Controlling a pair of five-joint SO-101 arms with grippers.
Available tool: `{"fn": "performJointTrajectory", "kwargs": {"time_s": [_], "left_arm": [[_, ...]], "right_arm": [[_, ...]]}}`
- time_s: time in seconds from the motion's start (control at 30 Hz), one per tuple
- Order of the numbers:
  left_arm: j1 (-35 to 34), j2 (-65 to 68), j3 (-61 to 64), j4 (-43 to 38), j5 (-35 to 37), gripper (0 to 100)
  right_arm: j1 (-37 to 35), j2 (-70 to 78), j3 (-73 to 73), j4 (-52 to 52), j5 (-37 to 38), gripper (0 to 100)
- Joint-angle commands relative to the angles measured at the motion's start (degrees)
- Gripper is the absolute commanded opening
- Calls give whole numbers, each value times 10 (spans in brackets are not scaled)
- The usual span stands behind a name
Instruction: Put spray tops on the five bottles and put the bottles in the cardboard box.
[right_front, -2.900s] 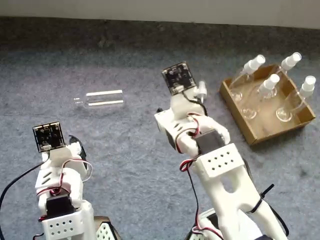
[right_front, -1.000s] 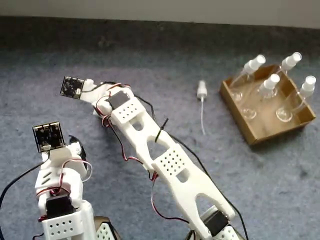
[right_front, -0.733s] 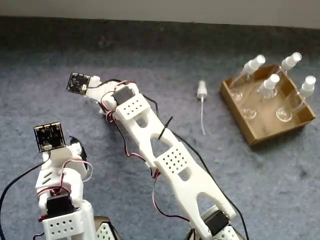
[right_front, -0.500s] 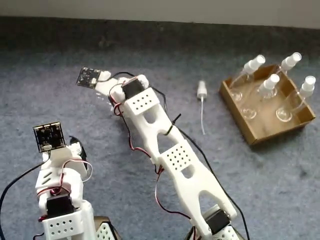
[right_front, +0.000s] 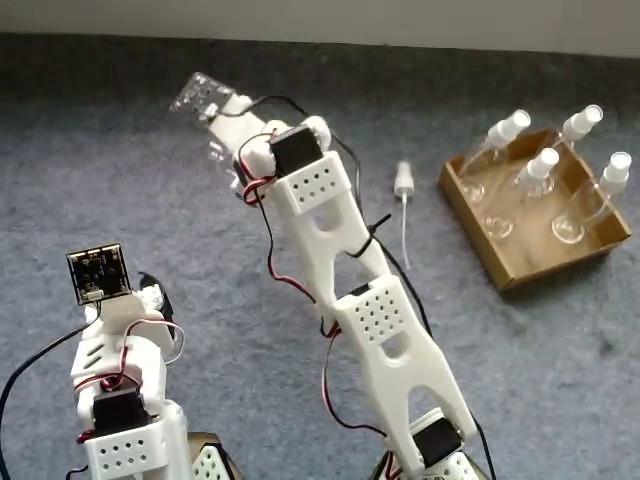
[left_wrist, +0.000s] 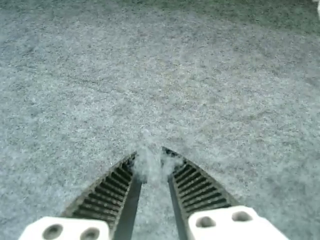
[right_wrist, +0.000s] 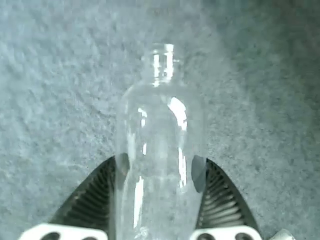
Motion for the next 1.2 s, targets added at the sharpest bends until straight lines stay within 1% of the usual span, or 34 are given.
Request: {"fn": "performJointTrajectory", "kwargs": {"time_s": [0.0, 0.23, 0.43, 0.6, 0.7, 0.9, 1.17], "left_arm": [[-1, -6, -2, -12, -7, 8], [-1, -6, -3, -12, -7, 8], [-1, -6, -5, -12, -7, 9], [7, -6, -6, -12, -6, 10], [17, -6, -3, -12, -6, 10], [18, -6, -2, -12, -6, 10], [20, -6, -1, -12, -6, 10]], "right_arm": [[10, -94, -76, 12, -36, 24], [10, -209, -71, 13, -36, 24], [10, -269, -71, 13, -41, 23], [21, -317, -71, 13, -121, 23], [25, -335, -71, 13, -144, 23], [22, -347, -71, 13, -142, 23], [23, -406, -70, 13, -142, 22]]}}
